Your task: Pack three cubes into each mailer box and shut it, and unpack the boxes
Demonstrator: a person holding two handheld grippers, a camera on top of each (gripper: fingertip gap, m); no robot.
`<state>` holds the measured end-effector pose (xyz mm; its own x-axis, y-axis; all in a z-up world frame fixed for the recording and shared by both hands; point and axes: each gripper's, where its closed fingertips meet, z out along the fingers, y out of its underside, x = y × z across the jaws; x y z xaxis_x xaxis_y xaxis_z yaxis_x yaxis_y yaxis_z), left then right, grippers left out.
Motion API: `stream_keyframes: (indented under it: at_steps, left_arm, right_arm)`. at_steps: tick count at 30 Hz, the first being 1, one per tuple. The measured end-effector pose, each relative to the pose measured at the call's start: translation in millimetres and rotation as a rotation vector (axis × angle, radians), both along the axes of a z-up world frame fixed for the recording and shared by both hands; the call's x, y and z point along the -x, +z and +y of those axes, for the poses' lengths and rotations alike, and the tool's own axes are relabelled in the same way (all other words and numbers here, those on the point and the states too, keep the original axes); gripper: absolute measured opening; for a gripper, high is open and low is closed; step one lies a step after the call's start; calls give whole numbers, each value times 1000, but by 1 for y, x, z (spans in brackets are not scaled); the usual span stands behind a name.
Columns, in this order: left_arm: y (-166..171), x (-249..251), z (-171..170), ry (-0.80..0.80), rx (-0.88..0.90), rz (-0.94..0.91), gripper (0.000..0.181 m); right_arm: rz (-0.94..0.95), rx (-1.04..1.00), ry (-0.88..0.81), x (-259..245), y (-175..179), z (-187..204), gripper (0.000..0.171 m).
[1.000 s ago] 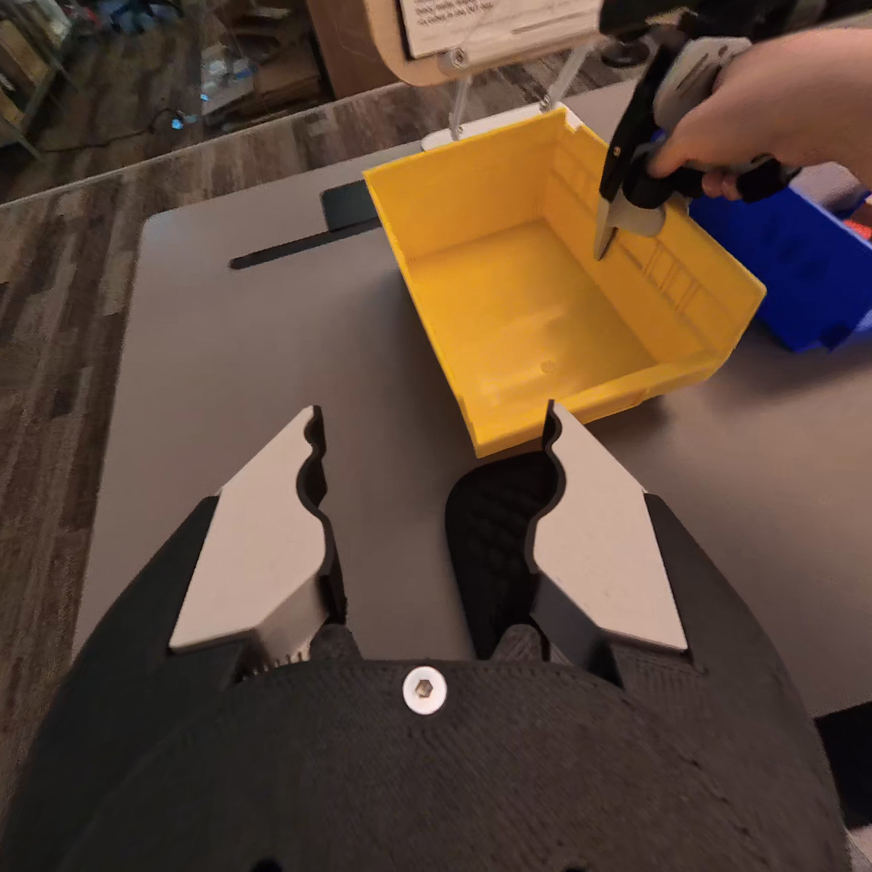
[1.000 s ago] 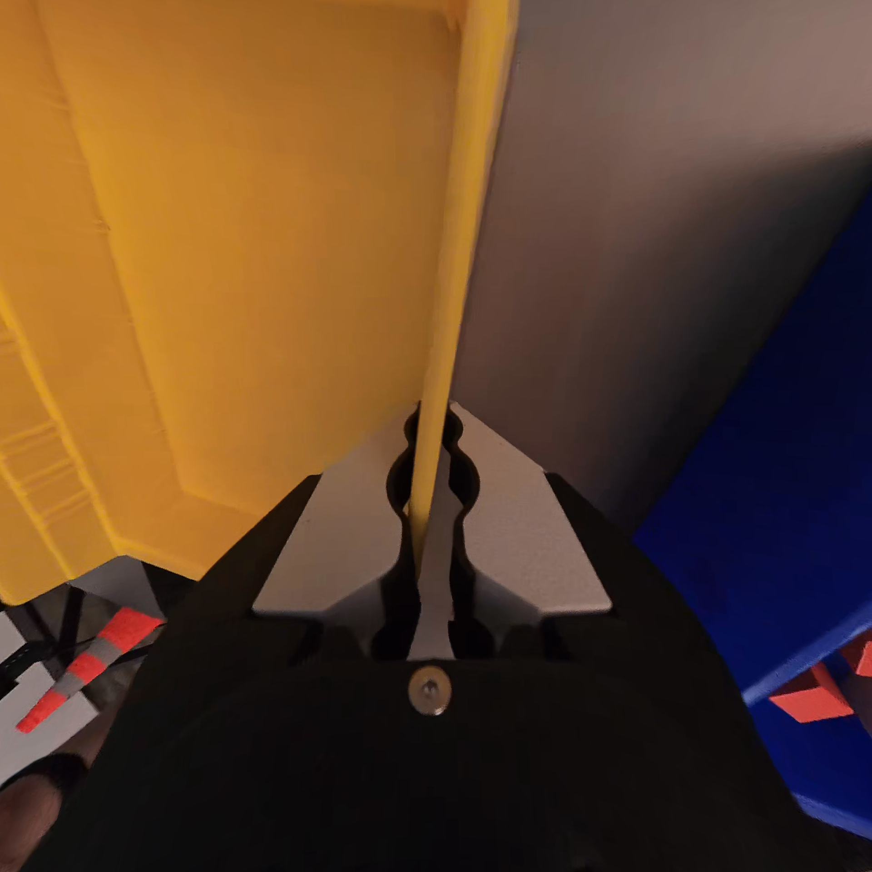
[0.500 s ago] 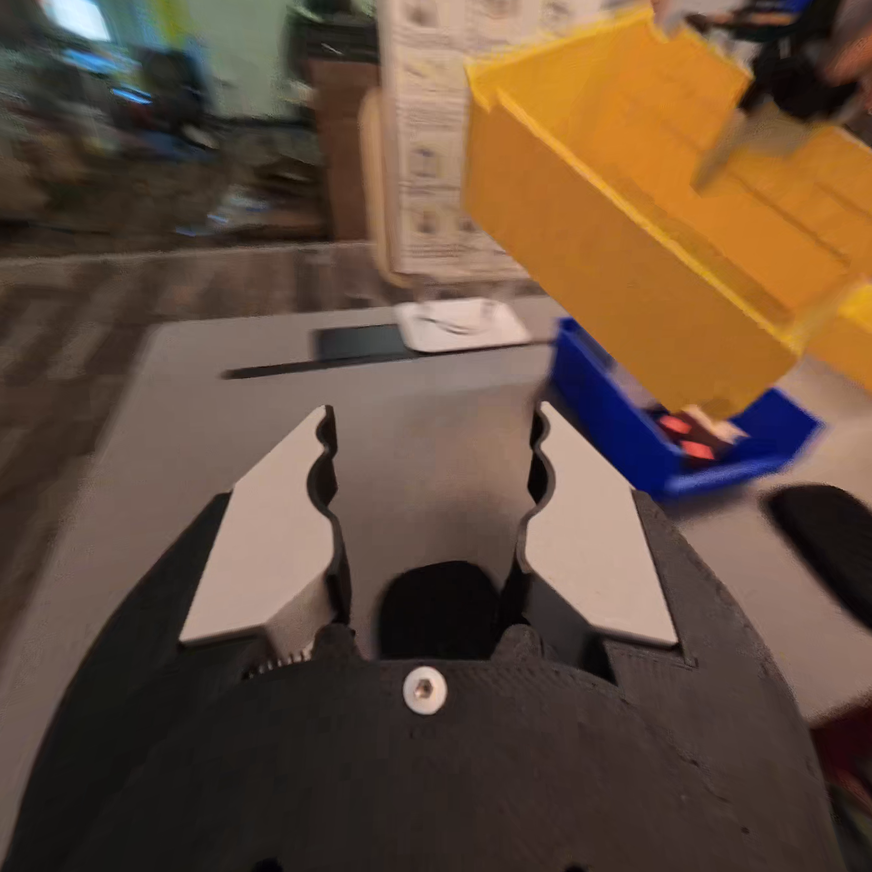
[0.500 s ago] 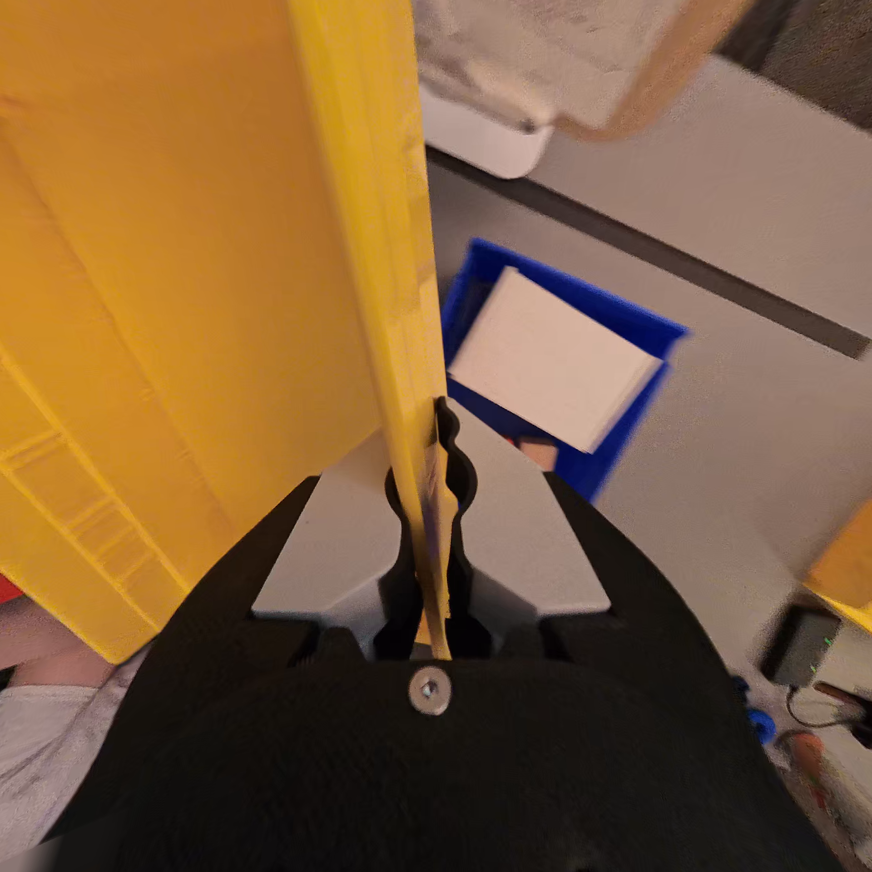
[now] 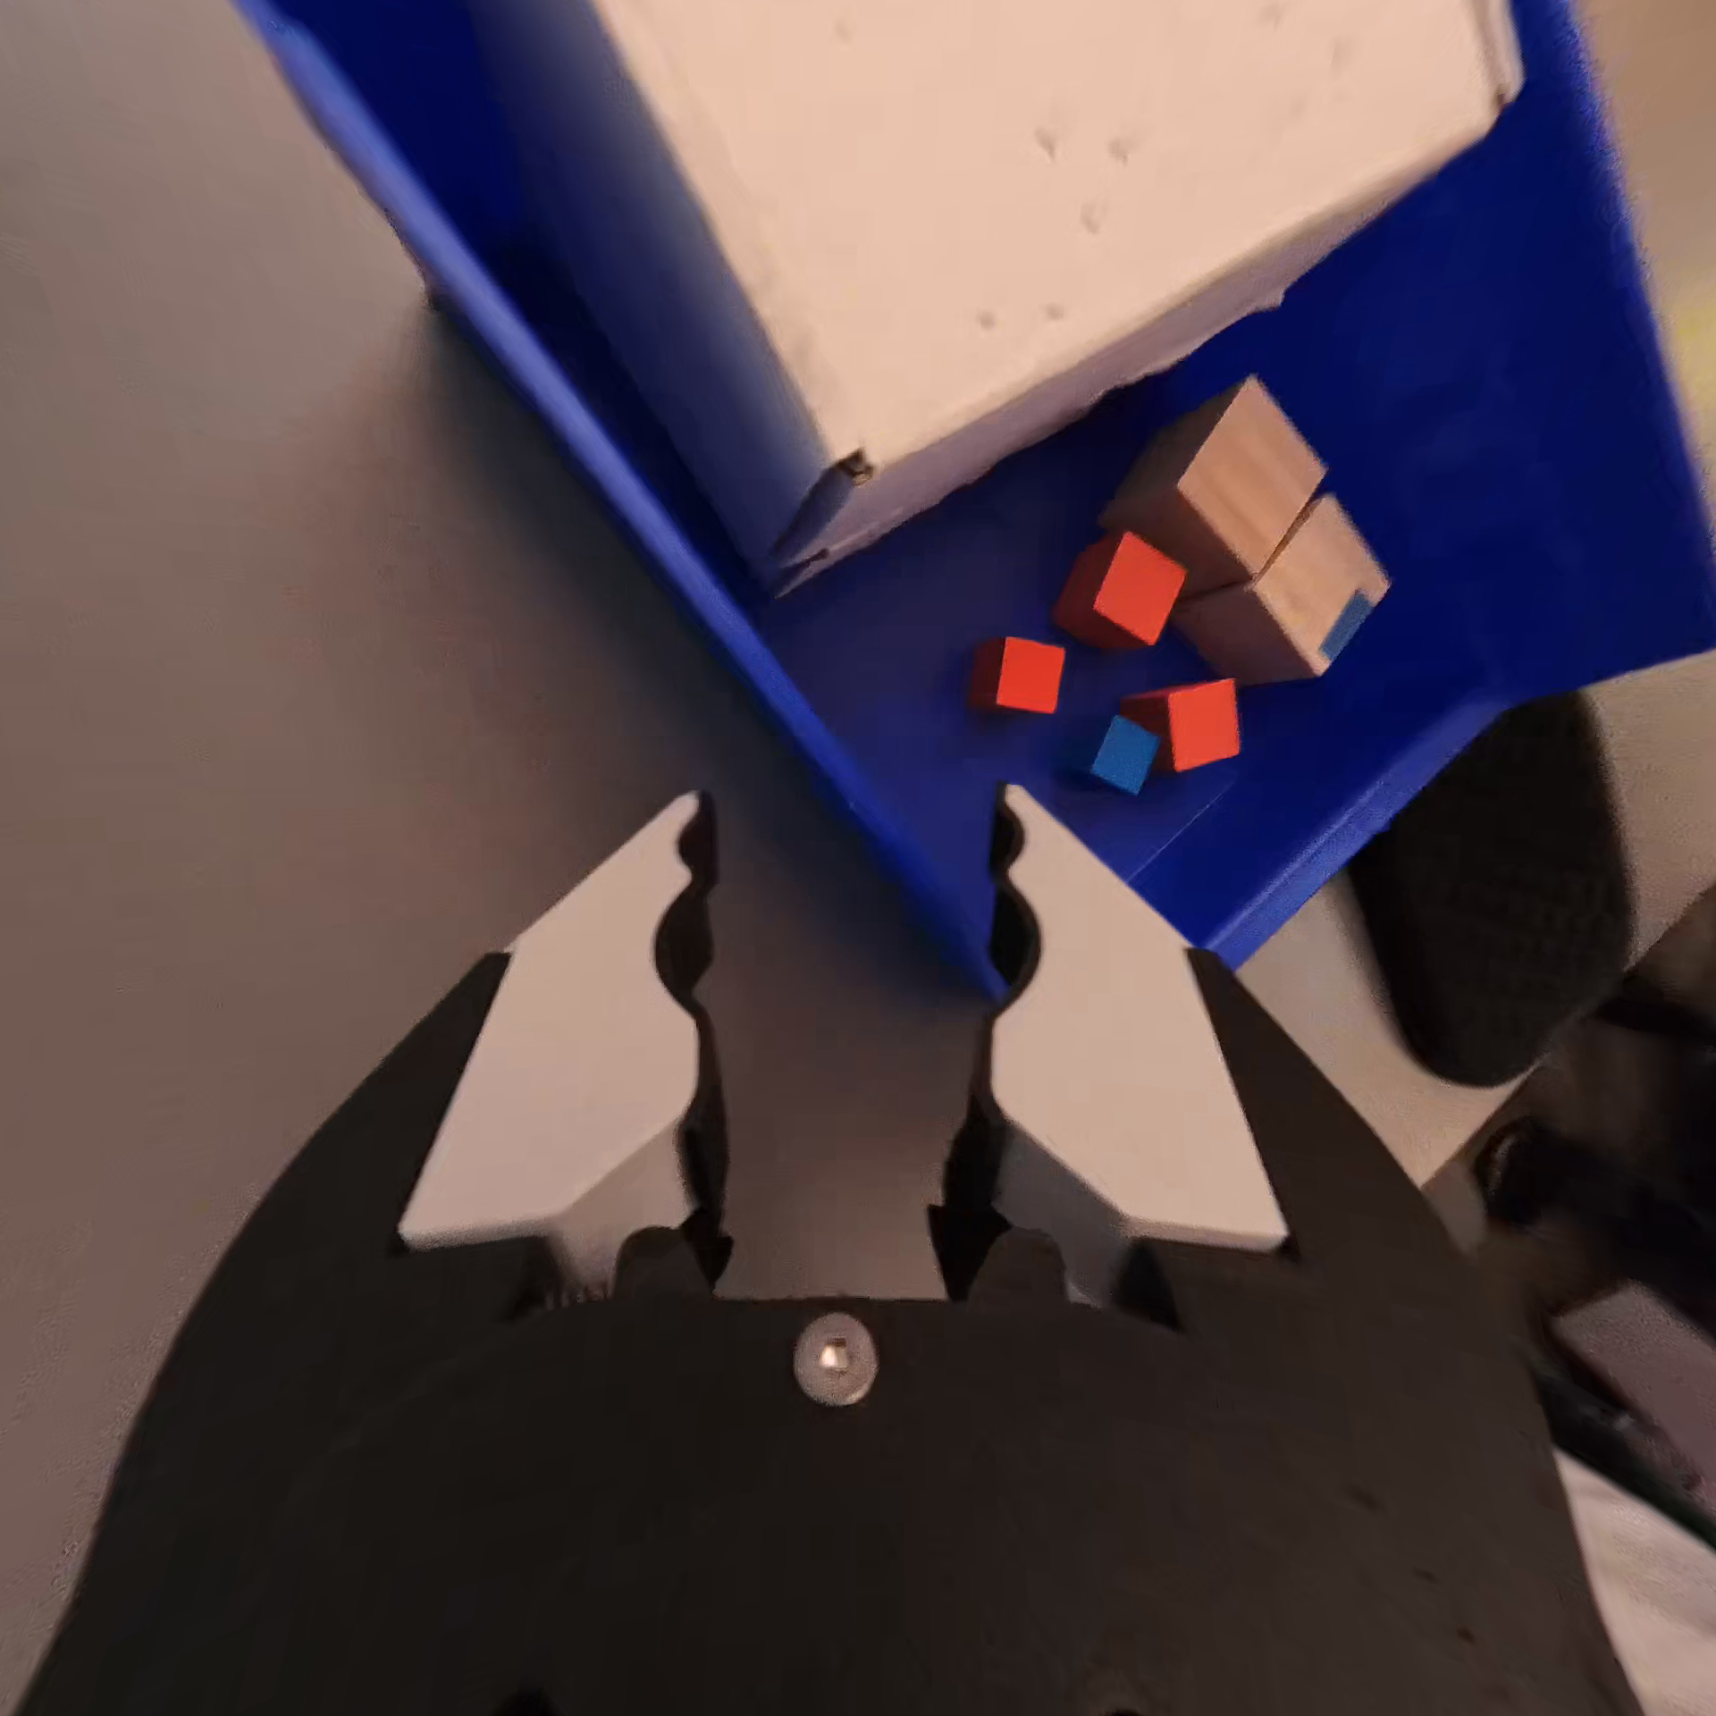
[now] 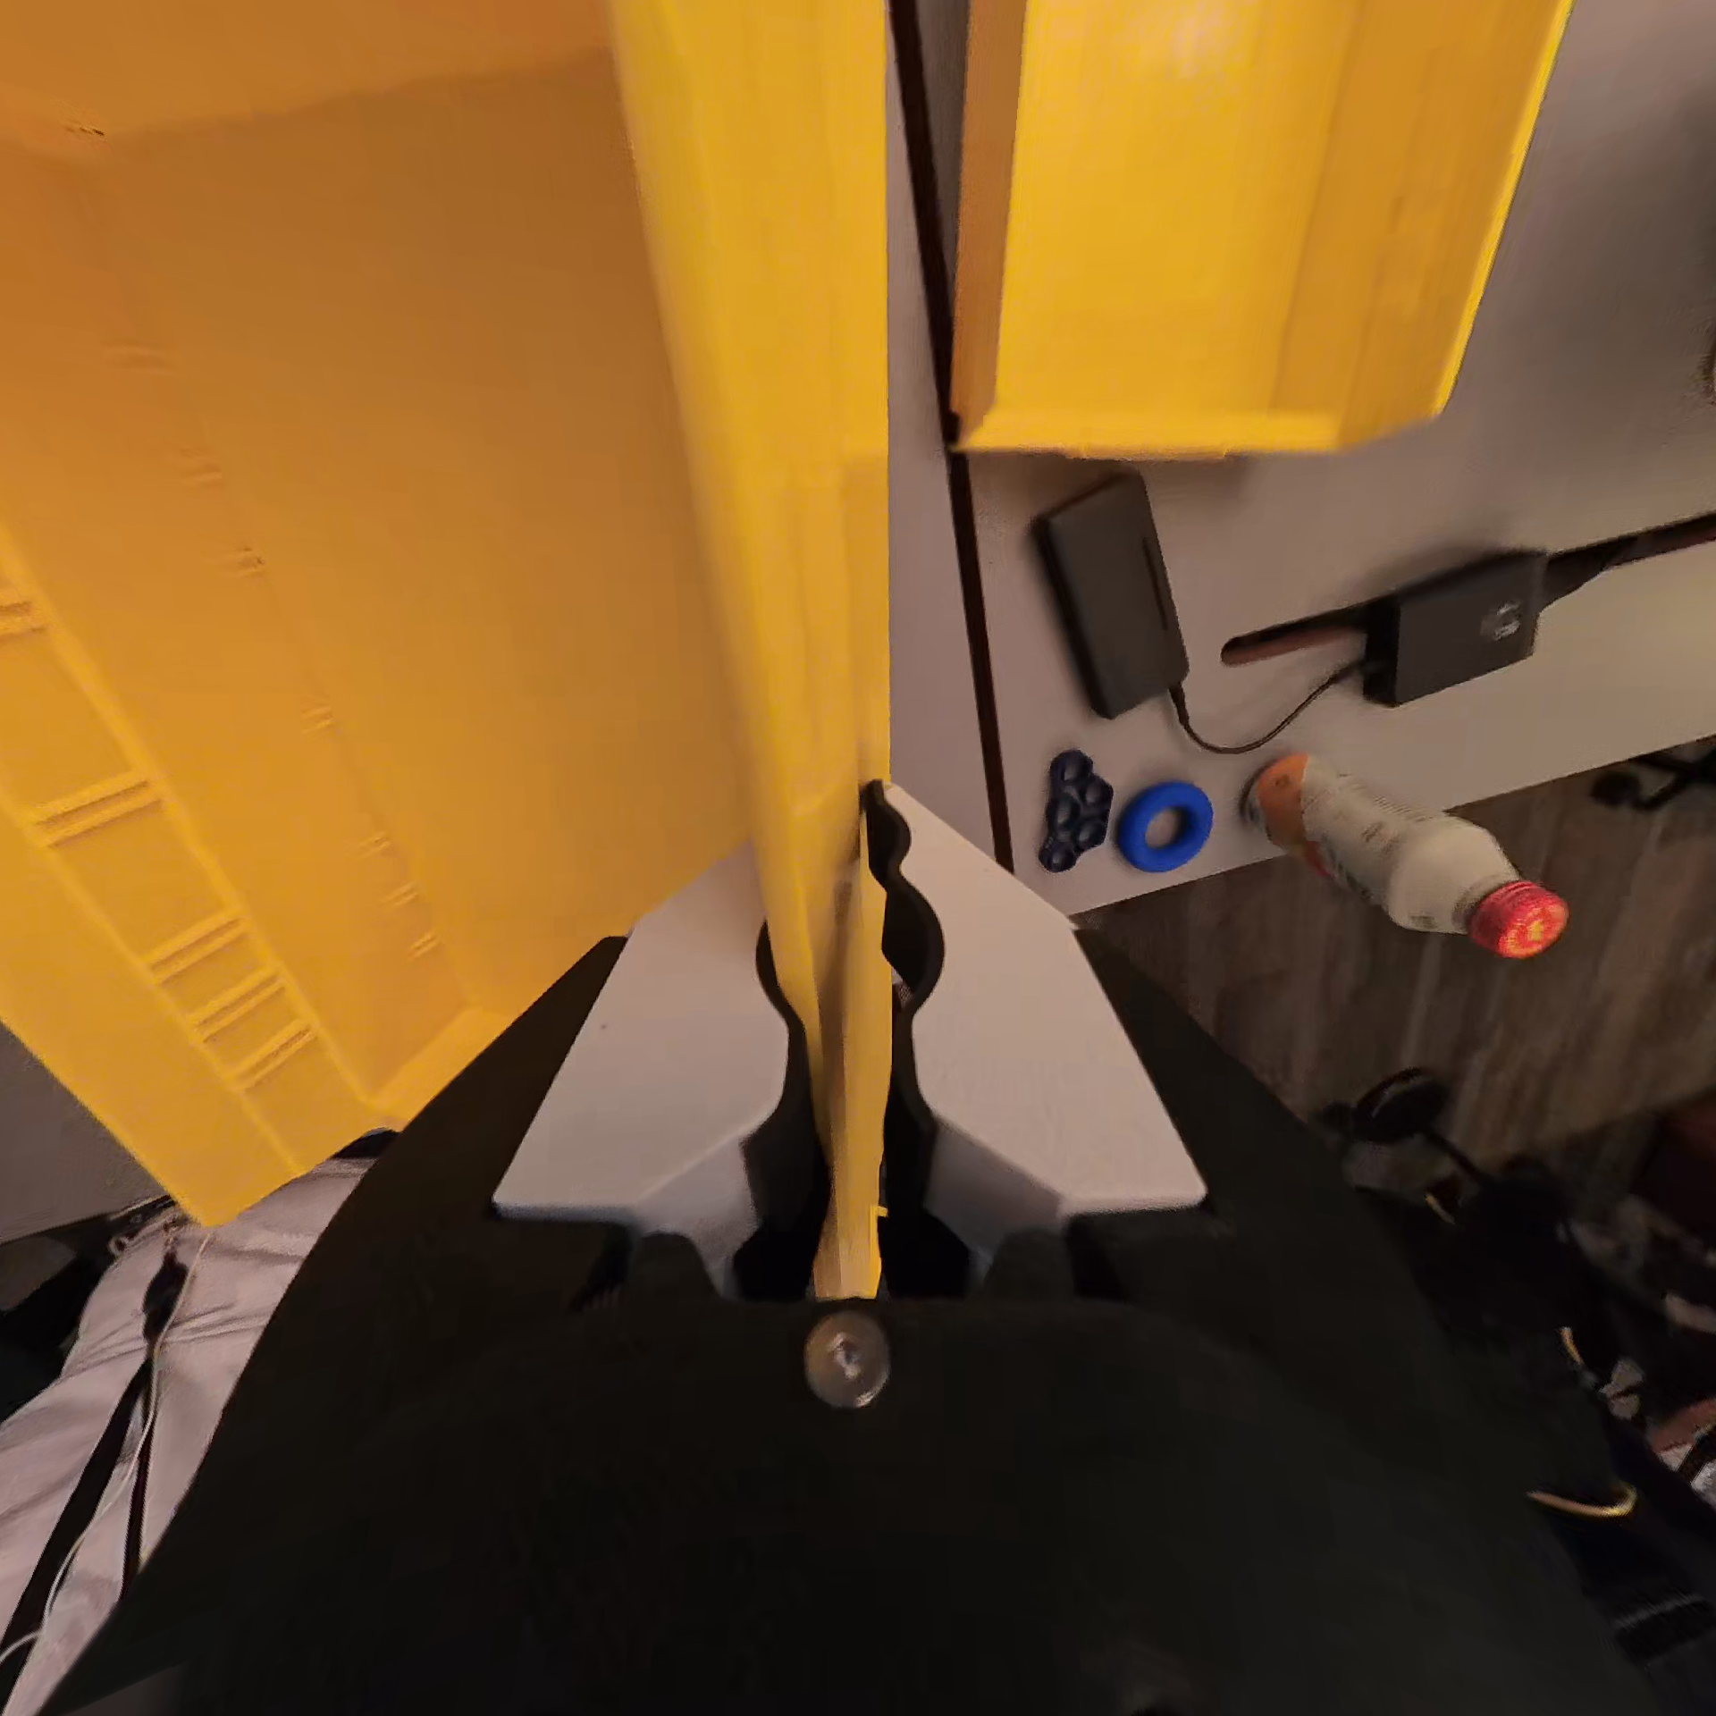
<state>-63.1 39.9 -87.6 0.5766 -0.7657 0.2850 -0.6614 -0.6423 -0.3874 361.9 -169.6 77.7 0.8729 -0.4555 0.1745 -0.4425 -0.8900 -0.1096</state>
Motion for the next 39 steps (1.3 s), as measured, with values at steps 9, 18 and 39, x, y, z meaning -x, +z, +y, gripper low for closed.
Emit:
stream_keyframes:
  at_steps: [9, 18, 39]
  left_arm:
    - [-14, 30, 5, -83, 150, 282, 7]
    - [-11, 207, 101, 259, 80, 311, 3]
    - [-6, 456, 108, 457, -83, 274, 3]
  right_arm:
    - [202, -41, -13, -5, -110, 0, 5]
    - [388, -175, 26, 54, -177, 83, 5]
    - [404, -154, 89, 28, -214, 82, 3]
